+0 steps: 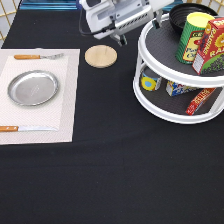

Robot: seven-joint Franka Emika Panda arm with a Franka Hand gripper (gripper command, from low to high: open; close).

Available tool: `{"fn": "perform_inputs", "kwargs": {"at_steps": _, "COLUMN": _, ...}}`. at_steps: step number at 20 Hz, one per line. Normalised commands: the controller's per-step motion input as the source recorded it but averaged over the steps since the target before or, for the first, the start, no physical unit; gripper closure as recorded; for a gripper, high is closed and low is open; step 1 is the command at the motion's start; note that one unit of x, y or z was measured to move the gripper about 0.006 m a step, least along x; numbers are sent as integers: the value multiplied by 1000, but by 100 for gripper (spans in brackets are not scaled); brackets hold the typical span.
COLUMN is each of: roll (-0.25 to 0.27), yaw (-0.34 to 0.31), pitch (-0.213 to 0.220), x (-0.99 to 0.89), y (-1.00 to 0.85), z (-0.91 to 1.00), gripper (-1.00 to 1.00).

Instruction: Pick up the bowl from the lazy Susan and put bowl on the plate

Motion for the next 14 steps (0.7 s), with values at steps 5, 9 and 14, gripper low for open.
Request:
{"fn": "perform_inputs", "kwargs": {"at_steps": 5, "roll": -53, "yaw": -38, "pitch": -4, "x": -901, "y": 87, "z": -242, "gripper": -100}}
{"fn": "perform_inputs", "kwargs": {"at_steps": 9, "roll": -2, "yaw": -48, "pitch": 1, "x": -564, "y": 251, "z": -369, "gripper": -100}}
{"fn": "perform_inputs", "kwargs": {"at_steps": 14, "roll": -5, "yaw": -40, "pitch": 57, "x": -60, "y": 407, "z": -410, "gripper": -100}}
